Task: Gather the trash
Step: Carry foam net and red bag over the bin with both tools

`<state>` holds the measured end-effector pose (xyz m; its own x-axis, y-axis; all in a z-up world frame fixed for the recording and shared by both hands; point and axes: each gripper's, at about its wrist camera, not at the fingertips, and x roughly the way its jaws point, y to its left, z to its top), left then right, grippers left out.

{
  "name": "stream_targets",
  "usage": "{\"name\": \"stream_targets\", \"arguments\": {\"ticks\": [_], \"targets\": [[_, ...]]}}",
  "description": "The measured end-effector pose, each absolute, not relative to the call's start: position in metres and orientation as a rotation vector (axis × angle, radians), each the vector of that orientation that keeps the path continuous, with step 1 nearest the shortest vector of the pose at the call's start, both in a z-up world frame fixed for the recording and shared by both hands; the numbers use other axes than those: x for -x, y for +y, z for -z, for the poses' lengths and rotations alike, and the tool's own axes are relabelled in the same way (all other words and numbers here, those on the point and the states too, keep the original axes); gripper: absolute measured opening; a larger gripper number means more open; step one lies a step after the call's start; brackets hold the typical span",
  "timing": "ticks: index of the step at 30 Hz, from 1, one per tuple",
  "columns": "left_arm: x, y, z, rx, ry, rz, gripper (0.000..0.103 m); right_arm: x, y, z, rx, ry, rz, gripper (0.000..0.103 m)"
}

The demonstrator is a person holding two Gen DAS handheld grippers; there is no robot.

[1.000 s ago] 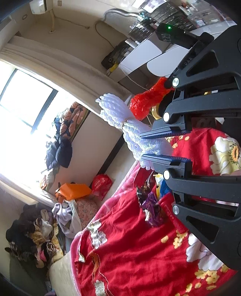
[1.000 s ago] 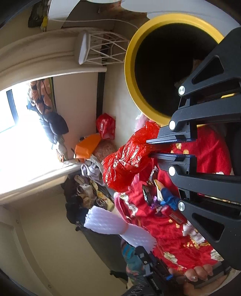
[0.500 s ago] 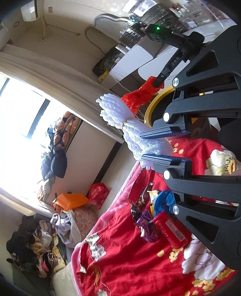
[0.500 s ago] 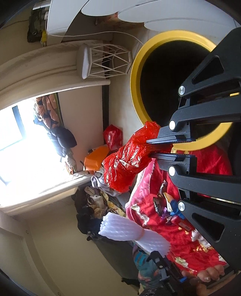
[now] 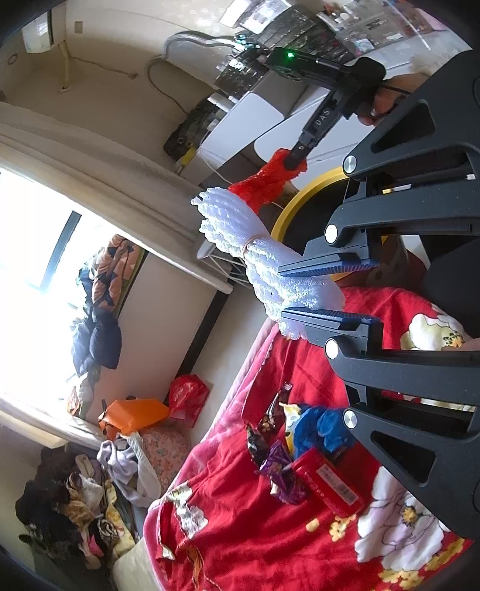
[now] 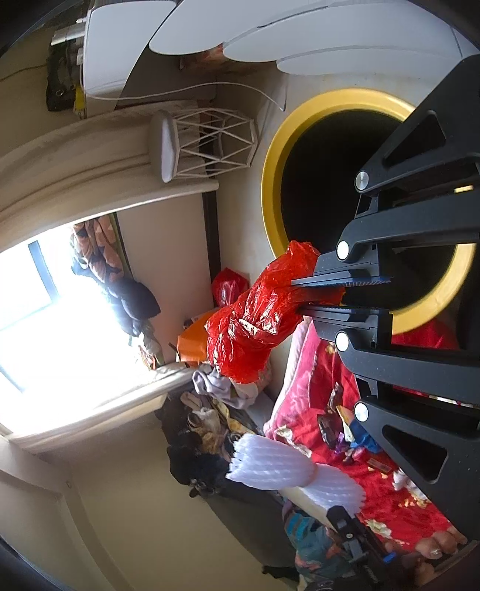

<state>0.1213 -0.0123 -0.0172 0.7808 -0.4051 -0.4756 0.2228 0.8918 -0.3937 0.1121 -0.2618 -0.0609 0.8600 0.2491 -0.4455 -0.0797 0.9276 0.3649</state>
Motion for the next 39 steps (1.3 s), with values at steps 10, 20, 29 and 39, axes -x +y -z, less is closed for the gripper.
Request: {"name": "stream_targets", "arguments": {"ticks": [10,20,29,39], "targets": [[-0.128,-0.033,0.028,0.306,0.630,0.379,0.012,-0.114,-0.288,0.074,-0.389,0.533,-0.096,0.008],[-0.136,-0.061,0.038,0.279,0.675,0.406,0.012,-0.116,-0.306,0.088,-0.421,0.563,-0.029,0.008],[-0.146,-0.089,0.046,0.236,0.706,0.407,0.013,-0.118,-0.319,0.099,-0.443,0.590,0.016,0.008],[-0.162,-0.114,0.057,0.176,0.749,0.386,0.013,-0.117,-0.326,0.105,-0.444,0.605,0.056,0.008]]}}
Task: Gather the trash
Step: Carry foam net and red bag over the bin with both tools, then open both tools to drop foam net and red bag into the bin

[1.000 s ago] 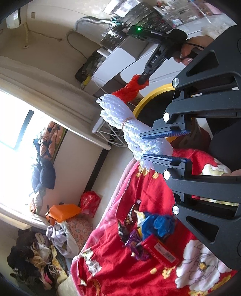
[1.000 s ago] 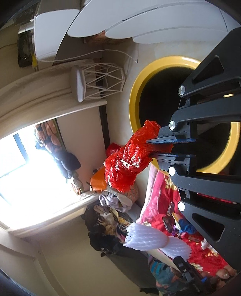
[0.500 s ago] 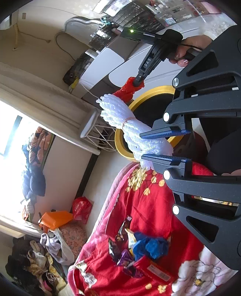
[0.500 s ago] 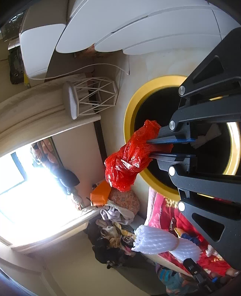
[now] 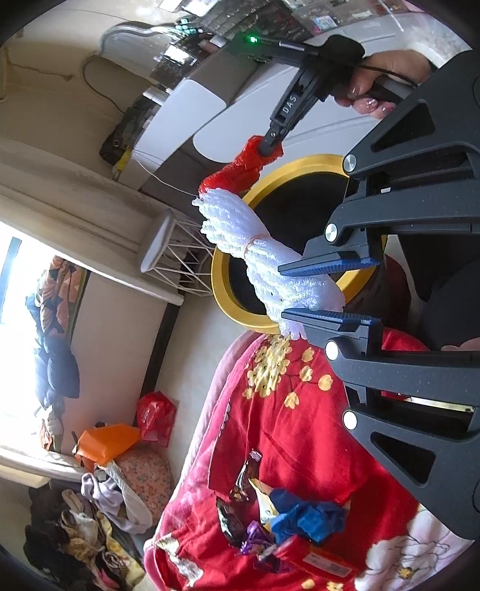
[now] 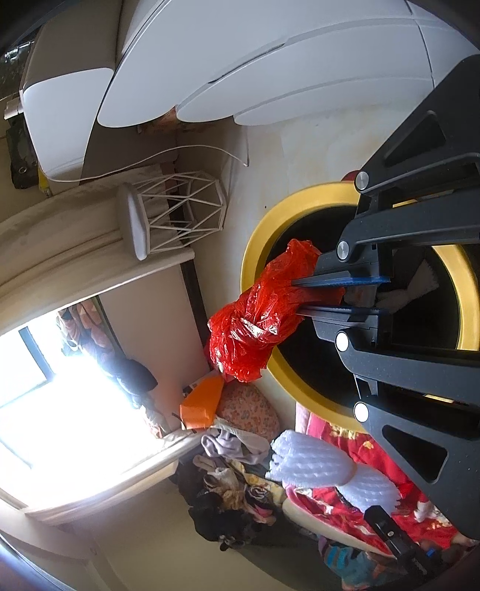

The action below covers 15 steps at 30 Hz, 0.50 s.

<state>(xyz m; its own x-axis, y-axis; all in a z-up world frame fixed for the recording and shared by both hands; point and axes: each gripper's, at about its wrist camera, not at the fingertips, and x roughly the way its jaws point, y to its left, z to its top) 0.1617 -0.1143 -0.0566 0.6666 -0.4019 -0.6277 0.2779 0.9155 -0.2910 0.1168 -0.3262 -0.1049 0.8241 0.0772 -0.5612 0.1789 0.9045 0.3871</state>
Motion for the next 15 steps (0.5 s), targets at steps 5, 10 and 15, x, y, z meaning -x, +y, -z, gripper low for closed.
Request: {"name": "stream_targets", "arguments": {"ticks": [5,10,15], "targets": [[-0.169,-0.126,0.062,0.144,0.768,0.382,0.013,-0.118,-0.326,0.107,-0.437,0.615,0.065,0.008],[-0.177,-0.137,0.065,0.121,0.785,0.382,0.014,-0.120,-0.328,0.106,-0.430,0.620,0.076,0.008],[-0.184,-0.148,0.067,0.114,0.797,0.384,0.019,-0.122,-0.324,0.107,-0.432,0.621,0.057,0.010]]}}
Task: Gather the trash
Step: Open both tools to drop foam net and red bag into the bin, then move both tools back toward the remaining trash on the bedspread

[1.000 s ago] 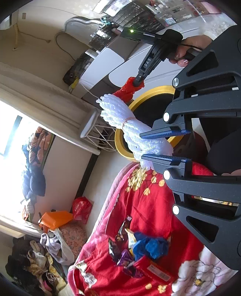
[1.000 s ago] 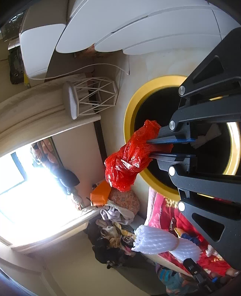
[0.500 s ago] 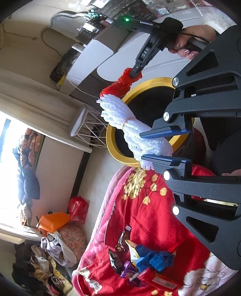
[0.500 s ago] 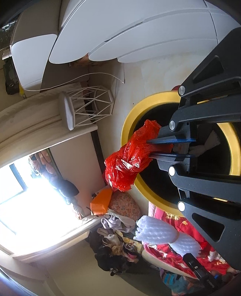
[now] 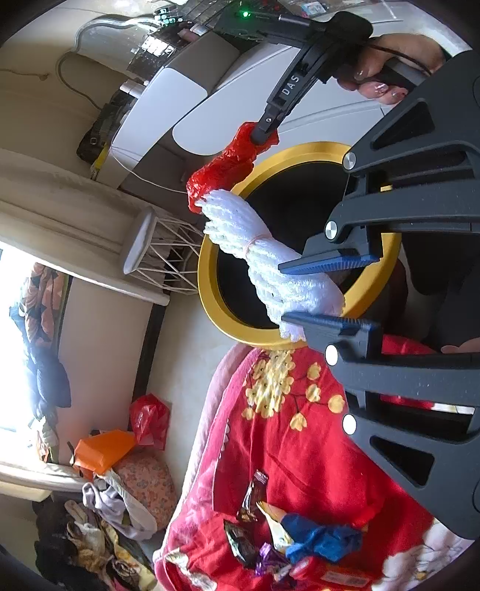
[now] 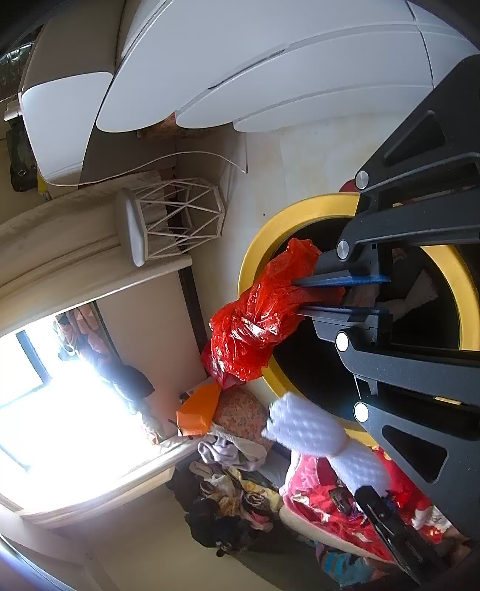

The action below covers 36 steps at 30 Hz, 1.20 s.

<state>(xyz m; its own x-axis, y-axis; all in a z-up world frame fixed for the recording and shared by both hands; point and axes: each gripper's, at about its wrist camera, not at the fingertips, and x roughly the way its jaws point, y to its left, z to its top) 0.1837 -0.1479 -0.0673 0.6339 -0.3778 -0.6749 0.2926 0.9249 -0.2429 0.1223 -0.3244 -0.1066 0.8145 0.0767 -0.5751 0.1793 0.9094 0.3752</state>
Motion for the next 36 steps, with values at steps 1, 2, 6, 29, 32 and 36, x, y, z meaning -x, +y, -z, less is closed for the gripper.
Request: {"name": "stream_targets", "arguments": {"ticks": [1,2,6,29,32,36], "targets": [[-0.185,-0.148,0.067,0.121,0.796,0.386,0.029,-0.122,-0.326,0.107,-0.432,0.623,0.058,0.015],[-0.185,-0.148,0.067,0.130,0.792,0.388,0.037,-0.122,-0.326,0.108,-0.433,0.623,0.063,0.020],[-0.180,-0.138,0.059,0.194,0.734,0.382,0.073,-0.121,-0.329,0.107,-0.436,0.612,0.072,0.045],[-0.144,-0.090,0.033,0.197,0.598,0.294,0.092,-0.112,-0.283,0.076,-0.336,0.511,-0.013,0.079],[-0.140,-0.082,0.030,0.204,0.586,0.278,0.092,-0.109,-0.277,0.071,-0.330,0.497,-0.032,0.082],[-0.138,-0.075,0.027,0.211,0.578,0.264,0.092,-0.107,-0.268,0.065,-0.318,0.485,-0.055,0.082]]}}
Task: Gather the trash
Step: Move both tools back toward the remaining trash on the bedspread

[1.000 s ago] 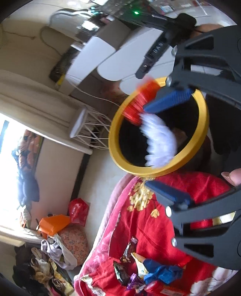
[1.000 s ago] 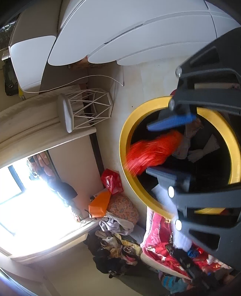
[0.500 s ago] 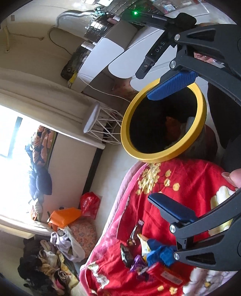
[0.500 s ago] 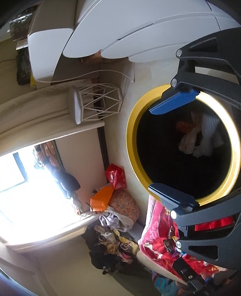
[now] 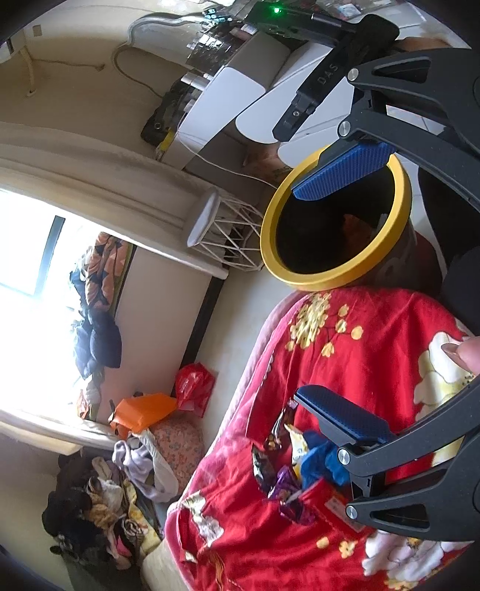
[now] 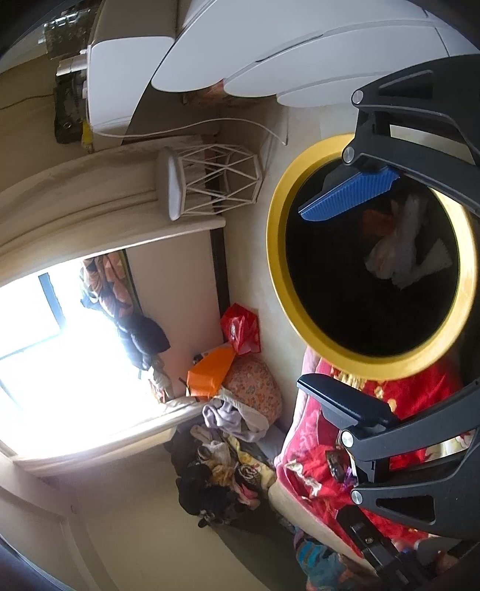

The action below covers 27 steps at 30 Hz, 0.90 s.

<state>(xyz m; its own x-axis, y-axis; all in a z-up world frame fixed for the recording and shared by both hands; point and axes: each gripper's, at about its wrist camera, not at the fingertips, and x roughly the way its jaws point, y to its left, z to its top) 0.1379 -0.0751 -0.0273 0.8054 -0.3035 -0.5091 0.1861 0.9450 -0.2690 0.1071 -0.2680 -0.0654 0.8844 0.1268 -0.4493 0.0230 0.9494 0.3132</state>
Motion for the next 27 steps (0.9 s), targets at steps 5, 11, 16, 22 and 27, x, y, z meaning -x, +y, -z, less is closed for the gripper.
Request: {"name": "stream_targets", "arguments": {"ticks": [5,11,16,22,27], "targets": [[-0.135,-0.065,0.022,0.214,0.560,0.243,0.092,-0.104,-0.254,0.059,-0.298,0.471,-0.086,0.083],[-0.131,-0.050,0.019,0.228,0.541,0.214,0.092,-0.102,-0.238,0.053,-0.270,0.462,-0.124,0.084],[-0.129,-0.034,0.016,0.243,0.524,0.188,0.092,-0.101,-0.224,0.049,-0.247,0.454,-0.151,0.085],[-0.126,-0.017,0.014,0.262,0.510,0.158,0.092,-0.100,-0.206,0.047,-0.223,0.456,-0.189,0.086],[-0.125,-0.001,0.013,0.279,0.502,0.130,0.092,-0.099,-0.186,0.047,-0.195,0.466,-0.234,0.086]]}}
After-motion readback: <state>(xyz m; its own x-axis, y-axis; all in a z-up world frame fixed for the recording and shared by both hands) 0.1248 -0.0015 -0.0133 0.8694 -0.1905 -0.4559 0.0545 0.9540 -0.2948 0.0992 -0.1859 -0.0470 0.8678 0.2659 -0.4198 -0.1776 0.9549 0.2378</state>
